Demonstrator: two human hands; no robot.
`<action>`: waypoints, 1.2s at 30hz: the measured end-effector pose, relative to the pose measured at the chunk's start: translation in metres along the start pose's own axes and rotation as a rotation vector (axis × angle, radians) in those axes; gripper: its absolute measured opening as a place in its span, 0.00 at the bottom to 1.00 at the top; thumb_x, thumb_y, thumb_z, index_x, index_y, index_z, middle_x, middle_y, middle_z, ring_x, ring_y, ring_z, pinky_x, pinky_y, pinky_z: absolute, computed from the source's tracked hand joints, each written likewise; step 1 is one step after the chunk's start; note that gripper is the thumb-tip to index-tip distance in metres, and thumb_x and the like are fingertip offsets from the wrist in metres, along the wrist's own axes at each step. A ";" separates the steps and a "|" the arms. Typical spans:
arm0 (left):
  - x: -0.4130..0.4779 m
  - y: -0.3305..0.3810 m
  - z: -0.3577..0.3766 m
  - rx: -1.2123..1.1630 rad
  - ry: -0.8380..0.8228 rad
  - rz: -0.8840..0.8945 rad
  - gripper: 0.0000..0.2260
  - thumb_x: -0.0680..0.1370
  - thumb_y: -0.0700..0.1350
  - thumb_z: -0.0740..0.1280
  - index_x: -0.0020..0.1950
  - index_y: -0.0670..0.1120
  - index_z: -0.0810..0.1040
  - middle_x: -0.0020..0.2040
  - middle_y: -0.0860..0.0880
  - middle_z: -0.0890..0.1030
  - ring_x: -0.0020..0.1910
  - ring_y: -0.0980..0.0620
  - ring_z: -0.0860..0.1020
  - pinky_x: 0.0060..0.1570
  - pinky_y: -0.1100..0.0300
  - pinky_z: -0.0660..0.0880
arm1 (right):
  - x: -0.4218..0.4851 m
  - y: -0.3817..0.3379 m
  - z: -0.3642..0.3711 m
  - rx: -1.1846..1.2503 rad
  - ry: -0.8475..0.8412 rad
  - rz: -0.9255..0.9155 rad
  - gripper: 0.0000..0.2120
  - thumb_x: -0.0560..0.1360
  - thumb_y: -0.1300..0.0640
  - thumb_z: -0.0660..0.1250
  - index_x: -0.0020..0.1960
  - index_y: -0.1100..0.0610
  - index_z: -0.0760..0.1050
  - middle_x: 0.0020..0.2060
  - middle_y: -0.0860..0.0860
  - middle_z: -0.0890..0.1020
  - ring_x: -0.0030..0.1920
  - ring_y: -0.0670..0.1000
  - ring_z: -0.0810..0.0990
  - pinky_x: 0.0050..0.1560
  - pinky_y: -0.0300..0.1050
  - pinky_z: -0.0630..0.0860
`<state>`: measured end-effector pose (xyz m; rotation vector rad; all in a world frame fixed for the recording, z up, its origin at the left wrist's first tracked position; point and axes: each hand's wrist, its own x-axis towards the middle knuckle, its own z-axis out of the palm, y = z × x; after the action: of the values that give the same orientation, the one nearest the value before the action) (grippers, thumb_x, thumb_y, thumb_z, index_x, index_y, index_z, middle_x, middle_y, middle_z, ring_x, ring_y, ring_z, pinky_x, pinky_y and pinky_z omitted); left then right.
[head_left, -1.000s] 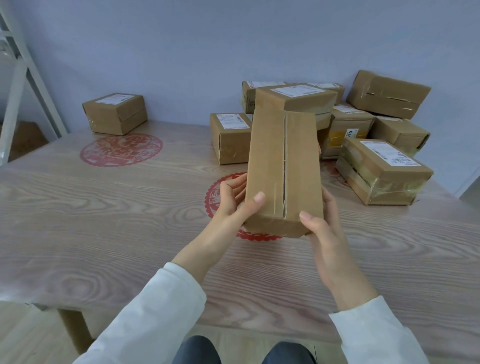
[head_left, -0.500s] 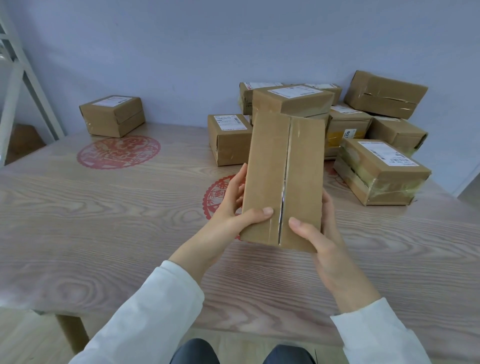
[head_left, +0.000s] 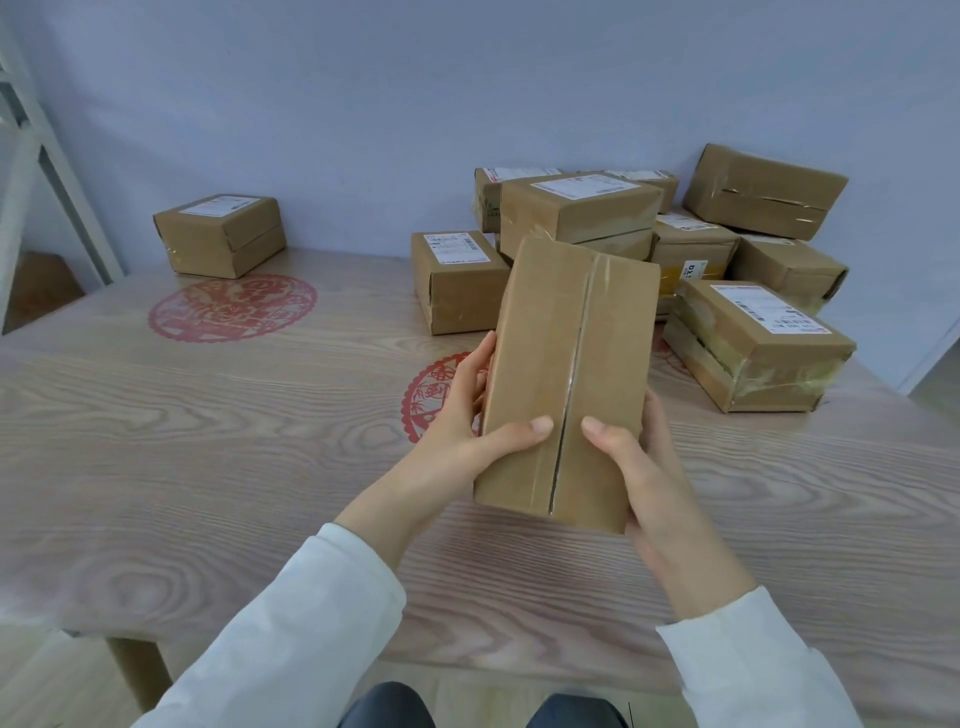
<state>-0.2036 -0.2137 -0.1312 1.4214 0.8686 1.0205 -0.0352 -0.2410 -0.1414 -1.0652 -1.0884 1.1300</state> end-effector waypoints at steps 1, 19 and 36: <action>0.001 0.001 0.000 -0.013 0.022 -0.008 0.47 0.61 0.57 0.75 0.75 0.62 0.54 0.69 0.57 0.70 0.64 0.60 0.73 0.62 0.58 0.74 | 0.000 0.000 0.001 -0.013 0.001 -0.007 0.38 0.61 0.49 0.72 0.69 0.46 0.64 0.60 0.48 0.78 0.60 0.49 0.77 0.61 0.52 0.75; 0.004 0.005 -0.003 0.011 0.108 0.000 0.46 0.58 0.60 0.75 0.74 0.58 0.59 0.66 0.55 0.74 0.63 0.57 0.75 0.61 0.55 0.75 | -0.005 -0.010 0.010 -0.080 -0.003 -0.040 0.32 0.66 0.48 0.75 0.65 0.45 0.64 0.60 0.45 0.77 0.57 0.41 0.78 0.54 0.40 0.77; 0.006 0.015 0.002 0.010 0.090 0.041 0.47 0.57 0.57 0.75 0.73 0.59 0.59 0.66 0.55 0.74 0.63 0.56 0.75 0.61 0.51 0.75 | -0.001 -0.020 0.003 -0.044 -0.054 -0.050 0.38 0.62 0.46 0.72 0.70 0.46 0.63 0.60 0.44 0.78 0.56 0.42 0.80 0.52 0.40 0.77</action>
<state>-0.2008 -0.2105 -0.1161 1.4156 0.9137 1.1192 -0.0354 -0.2436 -0.1211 -1.0410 -1.1810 1.1049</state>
